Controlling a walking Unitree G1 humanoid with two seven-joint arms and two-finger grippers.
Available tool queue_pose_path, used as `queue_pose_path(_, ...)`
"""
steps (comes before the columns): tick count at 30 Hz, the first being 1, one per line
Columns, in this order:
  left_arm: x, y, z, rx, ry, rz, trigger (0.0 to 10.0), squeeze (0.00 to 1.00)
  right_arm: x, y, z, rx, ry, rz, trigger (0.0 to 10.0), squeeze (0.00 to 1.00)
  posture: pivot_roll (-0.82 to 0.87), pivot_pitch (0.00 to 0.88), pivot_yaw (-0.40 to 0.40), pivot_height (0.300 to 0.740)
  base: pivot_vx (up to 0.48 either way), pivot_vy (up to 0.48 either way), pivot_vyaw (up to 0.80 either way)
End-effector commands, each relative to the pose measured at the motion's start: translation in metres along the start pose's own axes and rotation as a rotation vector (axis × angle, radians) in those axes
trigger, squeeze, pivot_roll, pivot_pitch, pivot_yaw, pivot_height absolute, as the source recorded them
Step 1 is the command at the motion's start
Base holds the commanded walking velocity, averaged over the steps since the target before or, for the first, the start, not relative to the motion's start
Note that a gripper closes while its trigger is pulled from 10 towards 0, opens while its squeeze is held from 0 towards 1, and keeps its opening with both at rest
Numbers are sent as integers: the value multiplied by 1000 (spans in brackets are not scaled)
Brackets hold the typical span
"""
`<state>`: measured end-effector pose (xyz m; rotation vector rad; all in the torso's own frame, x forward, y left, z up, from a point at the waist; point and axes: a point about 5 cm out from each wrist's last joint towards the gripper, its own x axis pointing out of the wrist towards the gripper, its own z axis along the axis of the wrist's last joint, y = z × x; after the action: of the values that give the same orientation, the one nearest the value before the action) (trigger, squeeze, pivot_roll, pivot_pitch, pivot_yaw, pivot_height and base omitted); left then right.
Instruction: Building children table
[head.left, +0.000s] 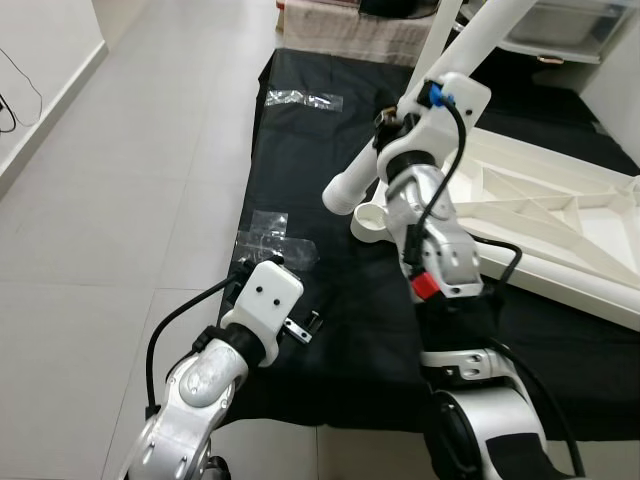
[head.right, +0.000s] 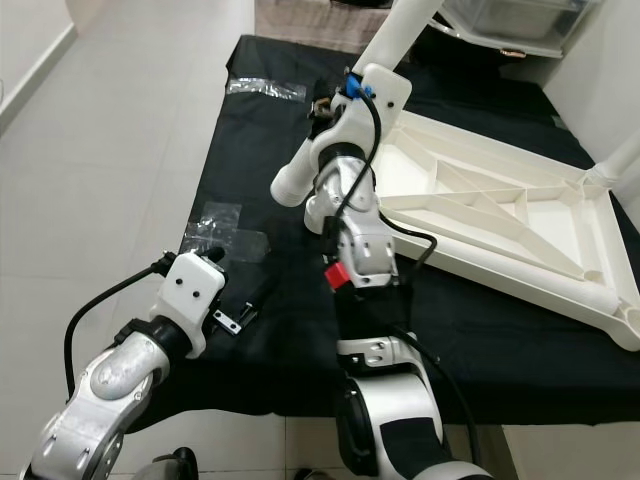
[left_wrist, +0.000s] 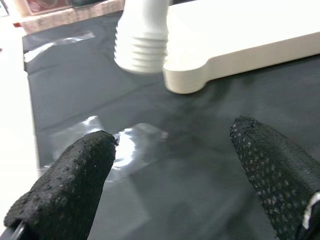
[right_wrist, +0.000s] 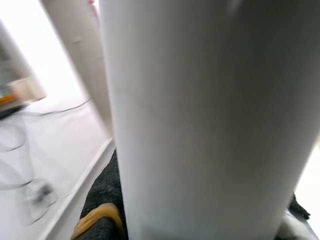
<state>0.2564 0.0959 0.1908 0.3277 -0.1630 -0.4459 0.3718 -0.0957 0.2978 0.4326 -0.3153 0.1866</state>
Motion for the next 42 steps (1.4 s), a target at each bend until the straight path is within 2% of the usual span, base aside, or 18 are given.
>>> queue_pose_path(1,0,1,-8,16,35,-25,10000,0,-4,-4,-3,32,24,43,10000,0,88,142,-113,740,0,0,0)
queue_pose_path(6,11,11,-14,26,62,-50,10000,0,-13,-2,-10,106,72,113,10000,0,87,139,-113,740,0,0,0)
queue_pose_path(11,23,16,-17,22,66,-53,10000,0,-19,2,-11,110,83,162,10000,0,77,139,-107,740,0,0,0)
queue_pose_path(12,29,16,-19,15,65,-58,10000,0,-23,6,-11,126,88,186,10000,0,80,138,-110,740,0,0,0)
queue_pose_path(15,32,16,-20,8,65,-60,10000,0,-25,10,-11,139,92,203,10000,0,80,138,-110,740,0,0,0)
queue_pose_path(19,48,21,-14,15,36,-45,10000,0,-36,24,-17,171,140,305,10000,0,70,137,-109,740,0,0,0)
queue_pose_path(27,63,15,-9,37,-5,-81,10000,0,-46,35,-25,192,186,359,10000,0,71,135,-109,740,0,0,0)
queue_pose_path(30,64,15,-9,36,-7,-82,10000,0,-46,36,-25,193,189,362,10000,0,71,132,-110,740,0,0,0)
queue_pose_path(36,65,12,-20,69,48,-118,10000,0,-48,37,-25,203,198,365,10000,0,69,133,-105,740,0,0,0)
queue_pose_path(37,64,11,-23,81,60,-130,6510,0,-49,37,-24,204,199,368,10000,0,71,134,-106,740,0,0,0)
queue_pose_path(38,63,10,-25,82,70,-146,0,0,-49,38,-24,206,199,371,10000,0,69,134,-106,740,0,0,0)
queue_pose_path(42,60,10,-31,110,90,-168,0,0,-49,39,-22,209,197,375,10000,0,70,133,-106,740,0,0,0)
